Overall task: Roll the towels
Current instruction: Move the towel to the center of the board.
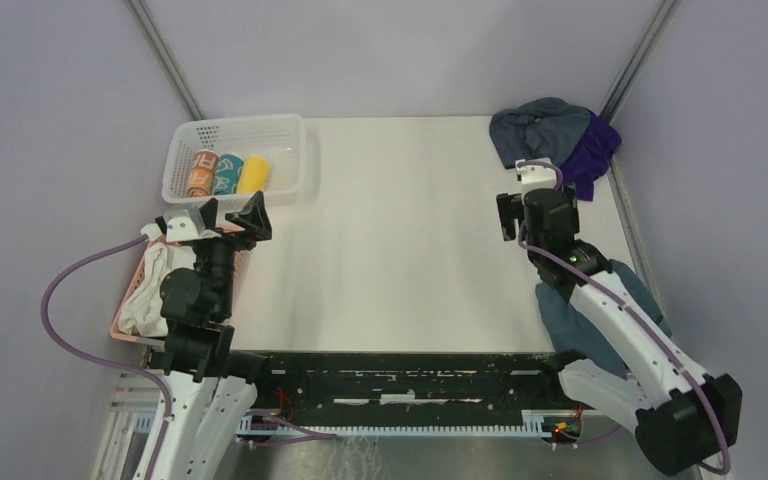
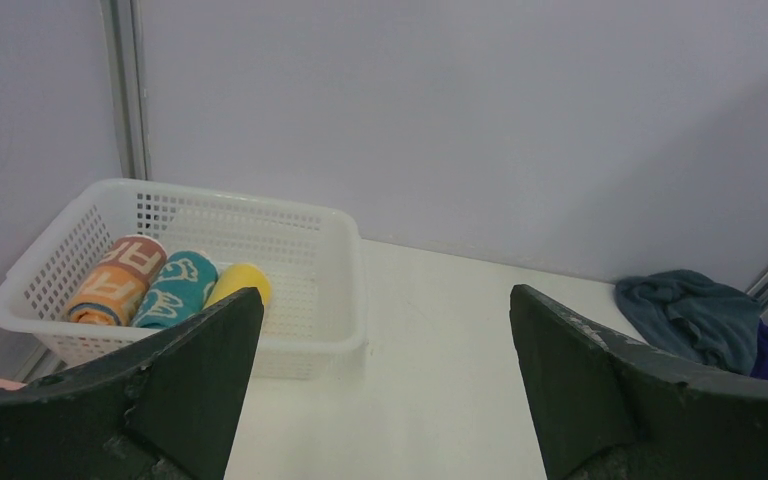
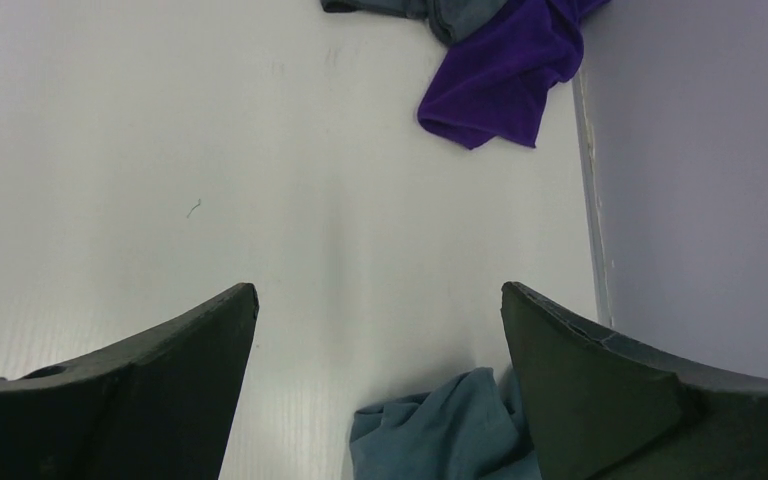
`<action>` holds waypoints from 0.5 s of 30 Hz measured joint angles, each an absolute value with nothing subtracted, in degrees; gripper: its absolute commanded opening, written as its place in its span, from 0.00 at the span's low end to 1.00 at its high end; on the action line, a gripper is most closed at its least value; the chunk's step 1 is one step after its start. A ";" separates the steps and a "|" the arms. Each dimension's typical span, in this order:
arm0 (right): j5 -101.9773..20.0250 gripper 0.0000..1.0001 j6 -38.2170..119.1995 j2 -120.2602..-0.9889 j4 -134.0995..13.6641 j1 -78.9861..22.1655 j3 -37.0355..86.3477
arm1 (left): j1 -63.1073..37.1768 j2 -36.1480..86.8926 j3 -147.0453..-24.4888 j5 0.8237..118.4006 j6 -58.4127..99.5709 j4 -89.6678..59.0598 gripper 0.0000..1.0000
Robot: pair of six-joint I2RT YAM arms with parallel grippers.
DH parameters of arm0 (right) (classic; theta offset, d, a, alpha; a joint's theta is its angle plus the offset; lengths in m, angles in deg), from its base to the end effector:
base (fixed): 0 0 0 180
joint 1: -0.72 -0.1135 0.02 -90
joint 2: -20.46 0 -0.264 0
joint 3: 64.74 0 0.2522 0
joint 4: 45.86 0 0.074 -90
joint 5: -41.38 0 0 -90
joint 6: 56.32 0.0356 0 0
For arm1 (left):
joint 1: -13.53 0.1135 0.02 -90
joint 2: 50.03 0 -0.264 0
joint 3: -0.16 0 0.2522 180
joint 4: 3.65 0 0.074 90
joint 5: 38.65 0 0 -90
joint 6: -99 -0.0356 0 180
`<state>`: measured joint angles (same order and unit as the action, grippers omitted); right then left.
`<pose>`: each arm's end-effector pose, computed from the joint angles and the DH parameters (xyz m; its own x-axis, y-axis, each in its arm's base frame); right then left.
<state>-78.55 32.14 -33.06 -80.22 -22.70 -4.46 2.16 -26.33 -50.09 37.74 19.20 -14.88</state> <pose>0.1965 0.0657 0.3069 -0.4266 -0.2102 -0.8797 0.0498 0.9657 -0.2549 0.1081 -0.0132 0.3610 0.2604 -0.2279 -0.9382 0.0155 0.9726 -0.2320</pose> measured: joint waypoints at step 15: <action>-71.29 1.00 45.12 -65.80 -66.17 -0.72 4.72 | 0.58 -25.91 -48.82 36.81 19.20 -14.62 0.99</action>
<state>-71.29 45.12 -65.80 -66.17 -0.72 4.72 0.58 -25.91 -48.82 36.81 19.20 -14.62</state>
